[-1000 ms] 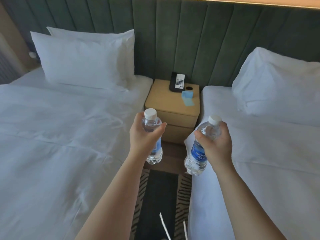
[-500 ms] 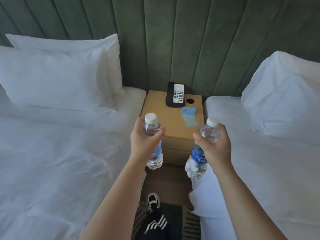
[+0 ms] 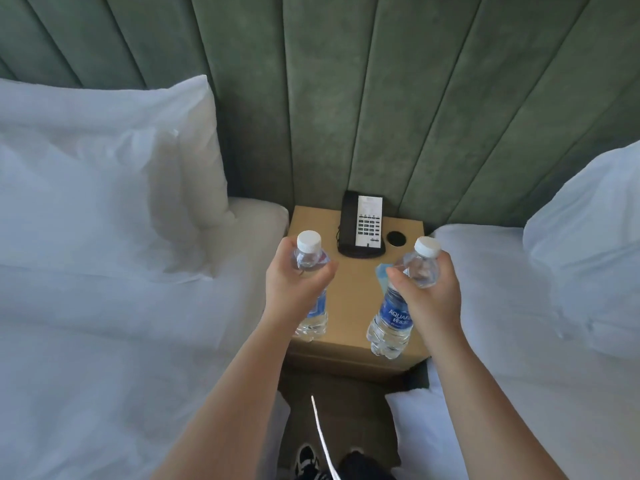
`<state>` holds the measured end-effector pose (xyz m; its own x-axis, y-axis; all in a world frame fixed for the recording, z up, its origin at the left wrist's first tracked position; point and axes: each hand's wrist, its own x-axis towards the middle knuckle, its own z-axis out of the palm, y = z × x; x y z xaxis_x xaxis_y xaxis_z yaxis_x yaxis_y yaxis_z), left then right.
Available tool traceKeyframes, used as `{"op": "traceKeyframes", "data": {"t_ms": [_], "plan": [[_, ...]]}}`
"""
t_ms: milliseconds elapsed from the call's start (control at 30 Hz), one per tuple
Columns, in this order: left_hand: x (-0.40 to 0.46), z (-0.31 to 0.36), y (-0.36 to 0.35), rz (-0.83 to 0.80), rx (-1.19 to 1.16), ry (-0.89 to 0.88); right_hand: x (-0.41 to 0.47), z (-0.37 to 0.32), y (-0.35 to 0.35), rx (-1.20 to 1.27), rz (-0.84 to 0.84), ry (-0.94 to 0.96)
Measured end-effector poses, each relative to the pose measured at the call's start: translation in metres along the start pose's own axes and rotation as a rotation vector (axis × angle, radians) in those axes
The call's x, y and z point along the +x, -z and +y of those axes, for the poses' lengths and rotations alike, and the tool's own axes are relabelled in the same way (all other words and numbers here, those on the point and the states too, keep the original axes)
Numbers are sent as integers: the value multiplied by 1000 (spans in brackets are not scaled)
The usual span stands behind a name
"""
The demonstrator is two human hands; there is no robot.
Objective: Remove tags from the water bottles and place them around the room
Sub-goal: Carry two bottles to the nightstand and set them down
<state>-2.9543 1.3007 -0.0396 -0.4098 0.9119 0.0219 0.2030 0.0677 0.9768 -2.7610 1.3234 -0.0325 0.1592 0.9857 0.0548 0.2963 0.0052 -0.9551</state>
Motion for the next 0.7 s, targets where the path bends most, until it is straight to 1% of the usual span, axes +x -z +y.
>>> {"op": "traceKeyframes", "data": {"t_ms": [267, 367, 500, 600, 700], "plan": [[88, -30, -19, 48, 43, 106, 104, 17, -45, 29, -32, -16], [121, -43, -29, 86, 42, 154, 147, 26, -61, 52, -82, -53], [166, -63, -45, 124, 99, 175, 203, 43, -88, 64, -149, -60], [204, -78, -54, 163, 78, 198, 243, 55, -117, 137, -201, -137], [242, -93, -58, 153, 39, 233, 274, 69, -147, 164, -227, -156]]}}
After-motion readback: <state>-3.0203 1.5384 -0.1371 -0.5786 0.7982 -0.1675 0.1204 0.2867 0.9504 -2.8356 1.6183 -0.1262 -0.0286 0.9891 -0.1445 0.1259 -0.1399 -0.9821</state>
